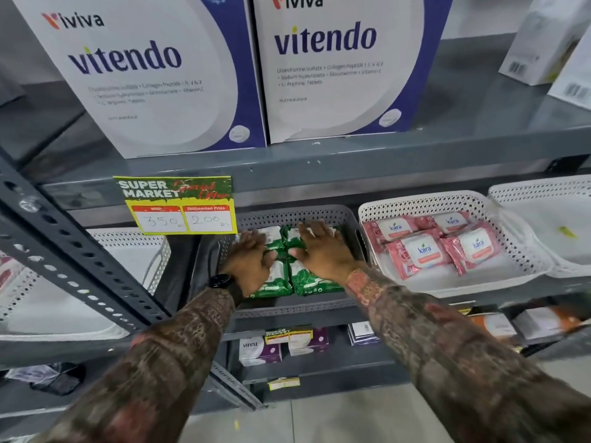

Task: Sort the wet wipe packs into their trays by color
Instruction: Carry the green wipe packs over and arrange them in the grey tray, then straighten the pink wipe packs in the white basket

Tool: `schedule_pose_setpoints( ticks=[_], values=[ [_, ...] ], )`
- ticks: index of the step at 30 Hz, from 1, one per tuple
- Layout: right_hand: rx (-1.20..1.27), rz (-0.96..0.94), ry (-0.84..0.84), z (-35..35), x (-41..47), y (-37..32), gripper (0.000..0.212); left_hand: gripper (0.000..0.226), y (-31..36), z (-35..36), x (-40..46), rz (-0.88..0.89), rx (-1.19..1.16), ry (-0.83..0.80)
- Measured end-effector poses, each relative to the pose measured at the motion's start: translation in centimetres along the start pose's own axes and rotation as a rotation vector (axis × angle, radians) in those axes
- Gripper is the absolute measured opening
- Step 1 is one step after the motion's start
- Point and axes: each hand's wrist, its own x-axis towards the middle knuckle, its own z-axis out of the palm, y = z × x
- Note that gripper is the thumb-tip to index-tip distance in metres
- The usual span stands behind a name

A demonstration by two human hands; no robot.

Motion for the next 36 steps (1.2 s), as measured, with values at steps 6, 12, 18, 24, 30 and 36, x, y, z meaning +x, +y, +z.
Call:
schedule_pose_setpoints(
  ticks=[6,12,18,24,30,36],
  values=[
    [-0.096,0.053,-0.076,4.1,0.7,1.0,0.08,0.076,-0.1,3.5,1.5,-0.037,0.084,-0.067],
    [-0.074,0.042,-0.114,3.9,1.3,1.2,0.081,0.074,0.1,3.5,1.8,-0.052,0.094,-0.104],
    [0.085,-0.117,0.106,-1.3,-2.0,3.1,0.074,0.069,3.8,-0.5,1.5,-0.07,0.003,-0.038],
    [0.122,0.037,0.339,-8.7,-8.9,14.9,0.07,0.043,18.5,-2.1,1.5,0.14,-0.073,0.222],
    [0.038,0.056,0.083,-11.7,-14.2,28.0,0.086,0.058,30.5,1.9,2.7,0.23,-0.002,0.006],
    [-0.117,-0.081,0.078,-11.0,-15.0,32.7,0.098,0.08,33.6,4.4,4.3,0.192,0.195,-0.046]
  ],
)
